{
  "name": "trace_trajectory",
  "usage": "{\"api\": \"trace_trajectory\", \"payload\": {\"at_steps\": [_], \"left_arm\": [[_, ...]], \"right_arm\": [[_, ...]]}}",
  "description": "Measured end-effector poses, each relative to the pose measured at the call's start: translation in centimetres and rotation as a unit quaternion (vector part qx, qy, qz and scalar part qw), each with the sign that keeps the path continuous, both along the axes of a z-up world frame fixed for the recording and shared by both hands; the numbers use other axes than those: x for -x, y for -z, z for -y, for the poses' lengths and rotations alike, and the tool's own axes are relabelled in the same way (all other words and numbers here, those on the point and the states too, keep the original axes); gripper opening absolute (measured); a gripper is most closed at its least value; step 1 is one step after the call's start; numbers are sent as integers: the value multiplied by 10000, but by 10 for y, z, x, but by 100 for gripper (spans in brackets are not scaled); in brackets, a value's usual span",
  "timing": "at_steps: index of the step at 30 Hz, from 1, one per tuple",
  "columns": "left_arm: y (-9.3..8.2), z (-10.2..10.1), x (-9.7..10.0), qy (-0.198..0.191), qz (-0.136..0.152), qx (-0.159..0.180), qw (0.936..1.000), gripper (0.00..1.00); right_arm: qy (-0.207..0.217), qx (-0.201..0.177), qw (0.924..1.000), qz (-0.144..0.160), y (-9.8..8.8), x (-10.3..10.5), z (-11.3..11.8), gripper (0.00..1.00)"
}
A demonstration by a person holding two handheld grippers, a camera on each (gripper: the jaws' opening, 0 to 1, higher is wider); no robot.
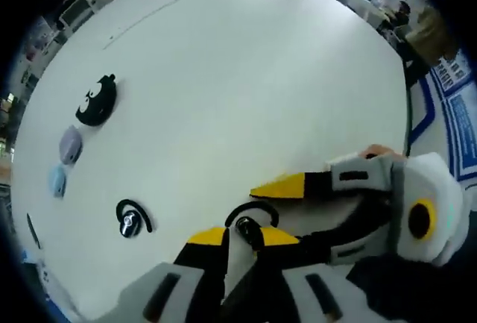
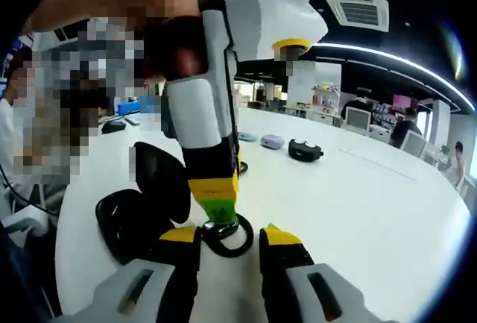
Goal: Pick up the earbuds from the table and place the earbuds into the earbud case
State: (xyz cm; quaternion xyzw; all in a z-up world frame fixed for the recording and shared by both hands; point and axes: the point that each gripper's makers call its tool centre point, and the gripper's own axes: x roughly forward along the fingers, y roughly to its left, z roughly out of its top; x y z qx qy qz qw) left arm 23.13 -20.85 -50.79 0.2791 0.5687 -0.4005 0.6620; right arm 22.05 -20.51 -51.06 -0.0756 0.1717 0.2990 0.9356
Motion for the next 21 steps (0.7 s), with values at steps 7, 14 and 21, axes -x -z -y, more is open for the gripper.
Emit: {"api": "trace_trajectory", "payload": {"at_steps": [7,14,21], "left_arm": [[7,2,12,-92,-179,-236,9995,16],[11,6,23,8,-169,-246,9996,16],[12,8,25,208,-68,-257,9994,15]], "right_arm": [[31,60,9999,88,-1,0,0,30],[-39,-47,10000,-10,0,2,-3,27],[-88,-82,9999,-27,0,3,-5,27]]}}
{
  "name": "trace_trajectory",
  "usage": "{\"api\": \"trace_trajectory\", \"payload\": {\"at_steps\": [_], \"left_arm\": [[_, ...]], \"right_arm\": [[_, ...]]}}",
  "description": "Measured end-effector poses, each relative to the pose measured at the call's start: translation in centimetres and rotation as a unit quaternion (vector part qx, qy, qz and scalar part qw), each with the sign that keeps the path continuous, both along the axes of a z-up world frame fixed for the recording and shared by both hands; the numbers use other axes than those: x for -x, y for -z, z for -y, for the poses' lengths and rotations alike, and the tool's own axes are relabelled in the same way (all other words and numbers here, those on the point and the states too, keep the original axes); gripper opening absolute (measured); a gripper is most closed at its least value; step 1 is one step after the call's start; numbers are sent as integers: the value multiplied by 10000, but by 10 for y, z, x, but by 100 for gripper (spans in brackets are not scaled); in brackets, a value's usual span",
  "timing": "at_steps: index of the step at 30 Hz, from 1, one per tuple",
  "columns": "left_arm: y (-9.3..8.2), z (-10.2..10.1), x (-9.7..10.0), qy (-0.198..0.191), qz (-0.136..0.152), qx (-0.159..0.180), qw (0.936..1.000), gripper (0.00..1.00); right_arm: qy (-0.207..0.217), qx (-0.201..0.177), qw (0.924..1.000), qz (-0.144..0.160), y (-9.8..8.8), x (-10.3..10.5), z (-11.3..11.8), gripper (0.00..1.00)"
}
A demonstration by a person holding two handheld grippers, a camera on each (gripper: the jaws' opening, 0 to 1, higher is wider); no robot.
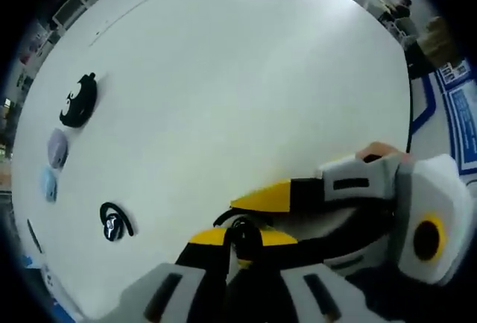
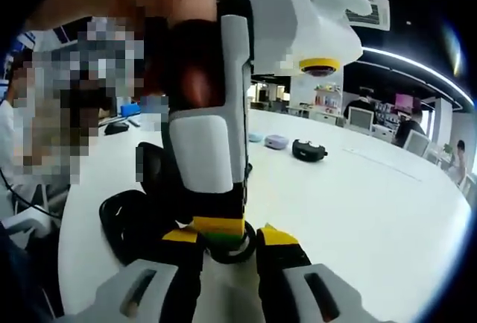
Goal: Pick up the earbuds from the table and place the earbuds into the earbud case
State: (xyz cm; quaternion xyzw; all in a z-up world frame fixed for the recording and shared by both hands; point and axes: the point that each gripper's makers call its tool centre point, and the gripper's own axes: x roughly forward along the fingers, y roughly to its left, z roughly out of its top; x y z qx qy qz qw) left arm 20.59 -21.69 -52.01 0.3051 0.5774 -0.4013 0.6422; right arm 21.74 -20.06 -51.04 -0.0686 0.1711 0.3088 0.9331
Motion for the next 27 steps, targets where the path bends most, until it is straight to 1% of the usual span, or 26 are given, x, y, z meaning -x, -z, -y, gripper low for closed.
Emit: {"api": "trace_trajectory", "payload": {"at_steps": [5,8,10,14,15,18,22,24,25,27], "left_arm": [[-2,-2,-1,33,-19,82,10000,15],[-7,-3,-6,16,32,191,9998,15],[-10,-3,-10,-39,47,287,9996,15],[-23,0,-14,-102,91,520,9986,15],[-29,1,-18,-132,94,618,9980,15],[-43,2,-21,-181,199,789,9965,15],[-58,2,-16,-191,244,985,9947,15],[-68,1,-7,-181,262,1119,9932,15],[-72,0,-2,-176,271,1186,9924,15],[-75,-3,11,-141,261,1225,9920,15]], "right_arm": [[-10,29,10000,8,0,1,0,28],[-7,86,10000,5,-1,2,4,34],[-9,57,10000,-44,-1,5,7,36],[14,-168,9999,-32,-8,16,15,36],[41,-228,9997,-34,-10,20,19,36],[143,-259,9996,-10,-13,25,30,36],[243,-259,9994,6,-15,30,40,36],[253,-257,9994,10,-15,30,41,35],[338,-248,9991,37,-18,33,48,35],[369,-245,9990,64,-20,36,50,35]]}}
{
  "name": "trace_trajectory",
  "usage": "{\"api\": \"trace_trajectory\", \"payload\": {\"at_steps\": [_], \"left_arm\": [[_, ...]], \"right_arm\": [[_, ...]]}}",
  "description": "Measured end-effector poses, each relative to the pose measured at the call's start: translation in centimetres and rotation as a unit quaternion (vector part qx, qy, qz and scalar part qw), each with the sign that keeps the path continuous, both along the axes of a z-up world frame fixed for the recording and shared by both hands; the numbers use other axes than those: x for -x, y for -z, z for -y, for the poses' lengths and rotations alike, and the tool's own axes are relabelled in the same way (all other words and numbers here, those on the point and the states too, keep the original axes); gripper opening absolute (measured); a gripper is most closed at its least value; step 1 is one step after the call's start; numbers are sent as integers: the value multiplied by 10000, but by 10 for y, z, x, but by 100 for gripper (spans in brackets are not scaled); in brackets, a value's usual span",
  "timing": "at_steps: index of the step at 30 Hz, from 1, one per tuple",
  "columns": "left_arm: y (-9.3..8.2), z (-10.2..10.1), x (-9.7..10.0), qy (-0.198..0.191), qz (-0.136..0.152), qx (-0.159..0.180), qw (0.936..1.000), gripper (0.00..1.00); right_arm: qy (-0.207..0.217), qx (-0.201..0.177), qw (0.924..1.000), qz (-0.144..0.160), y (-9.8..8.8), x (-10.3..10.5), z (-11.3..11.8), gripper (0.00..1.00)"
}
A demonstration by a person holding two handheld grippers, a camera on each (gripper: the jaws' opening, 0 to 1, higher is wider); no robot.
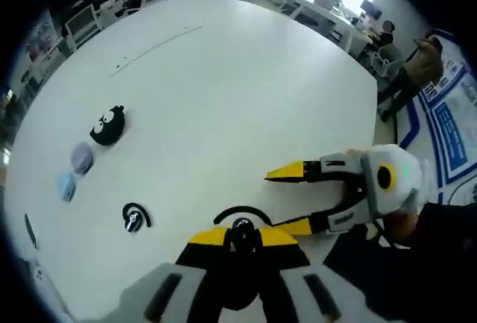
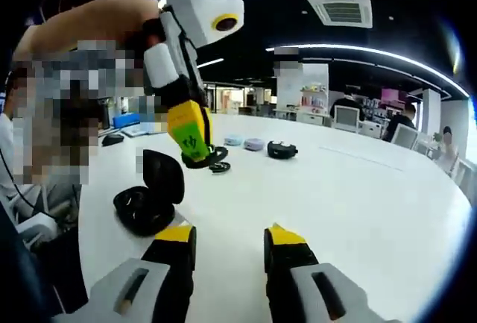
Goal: Pick up the earbuds from the table and place the earbuds into the earbud case
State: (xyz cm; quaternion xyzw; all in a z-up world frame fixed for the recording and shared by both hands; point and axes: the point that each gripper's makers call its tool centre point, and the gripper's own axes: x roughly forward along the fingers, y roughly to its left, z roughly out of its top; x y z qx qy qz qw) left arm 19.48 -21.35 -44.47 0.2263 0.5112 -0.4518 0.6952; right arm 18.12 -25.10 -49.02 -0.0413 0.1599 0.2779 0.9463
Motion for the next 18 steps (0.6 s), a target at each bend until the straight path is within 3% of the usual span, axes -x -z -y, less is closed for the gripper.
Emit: {"api": "trace_trajectory", "payload": {"at_steps": [4,11,18], "left_arm": [[0,-10,15,-13,-59,64,10000,15],[16,-27,36,-89,-202,54,9997,15],[34,-33,41,-80,-192,0,9998,15]], "right_arm": [[10,-2,10000,55,-5,7,-1,35],[-102,-16,9999,121,-9,17,-13,35],[-180,1,9998,102,-8,24,-19,34]]}}
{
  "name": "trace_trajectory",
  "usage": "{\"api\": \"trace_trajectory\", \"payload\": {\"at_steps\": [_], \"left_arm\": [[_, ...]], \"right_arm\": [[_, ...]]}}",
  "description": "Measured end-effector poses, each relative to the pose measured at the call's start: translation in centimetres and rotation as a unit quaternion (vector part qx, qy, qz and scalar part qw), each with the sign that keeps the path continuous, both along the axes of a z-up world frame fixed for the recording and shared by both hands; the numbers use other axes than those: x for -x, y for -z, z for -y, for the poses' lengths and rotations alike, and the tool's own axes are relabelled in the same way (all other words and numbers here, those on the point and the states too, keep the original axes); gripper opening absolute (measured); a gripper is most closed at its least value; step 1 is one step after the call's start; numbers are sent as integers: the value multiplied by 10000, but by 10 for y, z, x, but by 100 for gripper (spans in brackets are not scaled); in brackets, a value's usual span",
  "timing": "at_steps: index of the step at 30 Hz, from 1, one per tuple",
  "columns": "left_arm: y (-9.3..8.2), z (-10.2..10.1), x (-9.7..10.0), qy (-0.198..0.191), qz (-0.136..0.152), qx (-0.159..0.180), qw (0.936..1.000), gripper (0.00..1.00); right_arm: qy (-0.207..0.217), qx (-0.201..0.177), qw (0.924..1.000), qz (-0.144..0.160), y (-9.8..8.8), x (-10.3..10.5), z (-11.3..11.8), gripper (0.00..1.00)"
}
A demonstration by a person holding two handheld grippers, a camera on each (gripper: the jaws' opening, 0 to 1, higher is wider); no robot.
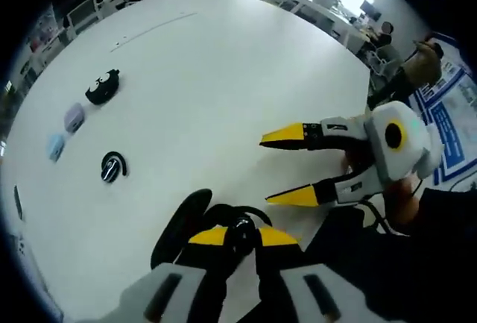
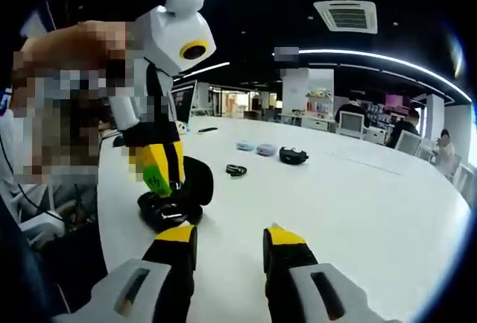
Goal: Pick up the earbuds from the table and place the earbuds into the earbud case
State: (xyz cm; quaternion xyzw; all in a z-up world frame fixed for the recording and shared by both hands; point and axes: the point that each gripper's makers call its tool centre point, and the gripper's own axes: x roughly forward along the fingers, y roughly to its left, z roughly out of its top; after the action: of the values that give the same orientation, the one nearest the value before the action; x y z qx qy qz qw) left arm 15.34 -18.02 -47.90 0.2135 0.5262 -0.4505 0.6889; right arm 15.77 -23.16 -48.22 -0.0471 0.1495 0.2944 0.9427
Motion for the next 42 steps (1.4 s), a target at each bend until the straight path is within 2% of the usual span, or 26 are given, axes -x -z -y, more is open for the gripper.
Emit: {"api": "trace_trajectory", "payload": {"at_steps": [7,13,25,36,42], "left_arm": [[18,-7,-9,63,33,-162,9998,15],[23,-6,-7,59,-63,-137,9999,15],[22,-5,-6,67,-185,19,9998,16],[16,-6,-10,58,-76,136,9999,17],[10,-11,-13,-50,-1,344,9994,16]], "right_arm": [[-39,23,10000,-17,0,3,-5,33],[-150,44,9999,-25,-1,5,-14,33],[-250,41,9997,-42,0,5,-23,33],[-327,73,9994,-60,3,6,-31,33],[-339,246,9991,-84,10,1,-32,33]]}}
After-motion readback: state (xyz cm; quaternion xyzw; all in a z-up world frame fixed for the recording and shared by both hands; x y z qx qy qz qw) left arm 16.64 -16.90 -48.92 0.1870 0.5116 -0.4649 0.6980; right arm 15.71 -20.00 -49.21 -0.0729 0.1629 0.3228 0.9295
